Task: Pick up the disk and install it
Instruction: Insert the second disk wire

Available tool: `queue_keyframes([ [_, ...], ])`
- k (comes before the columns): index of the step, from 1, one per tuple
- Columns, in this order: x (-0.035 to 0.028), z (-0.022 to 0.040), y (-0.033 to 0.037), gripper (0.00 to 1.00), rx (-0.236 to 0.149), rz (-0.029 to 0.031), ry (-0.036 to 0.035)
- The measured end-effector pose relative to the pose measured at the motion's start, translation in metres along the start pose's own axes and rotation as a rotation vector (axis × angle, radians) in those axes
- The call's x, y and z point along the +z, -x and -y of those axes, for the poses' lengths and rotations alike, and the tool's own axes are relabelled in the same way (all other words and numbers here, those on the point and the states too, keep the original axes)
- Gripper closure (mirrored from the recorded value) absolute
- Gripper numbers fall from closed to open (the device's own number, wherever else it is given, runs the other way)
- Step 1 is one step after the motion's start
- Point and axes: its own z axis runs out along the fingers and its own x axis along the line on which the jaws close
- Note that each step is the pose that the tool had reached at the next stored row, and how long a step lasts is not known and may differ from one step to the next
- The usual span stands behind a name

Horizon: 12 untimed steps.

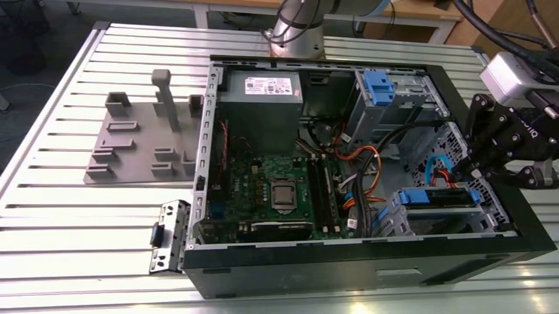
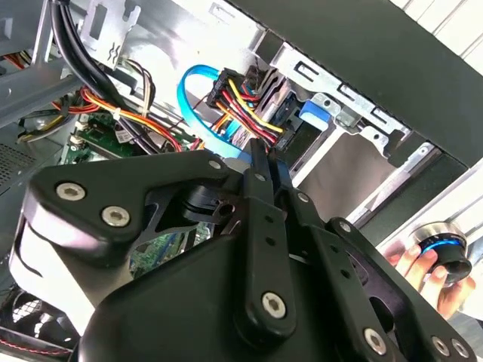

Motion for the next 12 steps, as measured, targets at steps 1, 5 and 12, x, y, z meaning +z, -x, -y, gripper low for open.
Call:
queue_keyframes([
  [1,0.0,-0.0022,-0.0007,0.84,-0.001,-0.0003,-0.0001],
  [5,0.0001,-0.0072,-0.0034,0.84,-0.008,-0.0002,-0.0004],
  [12,0.0072,-0.0086,-0.0058,0.84,-0.019,0.0236,-0.0009],
])
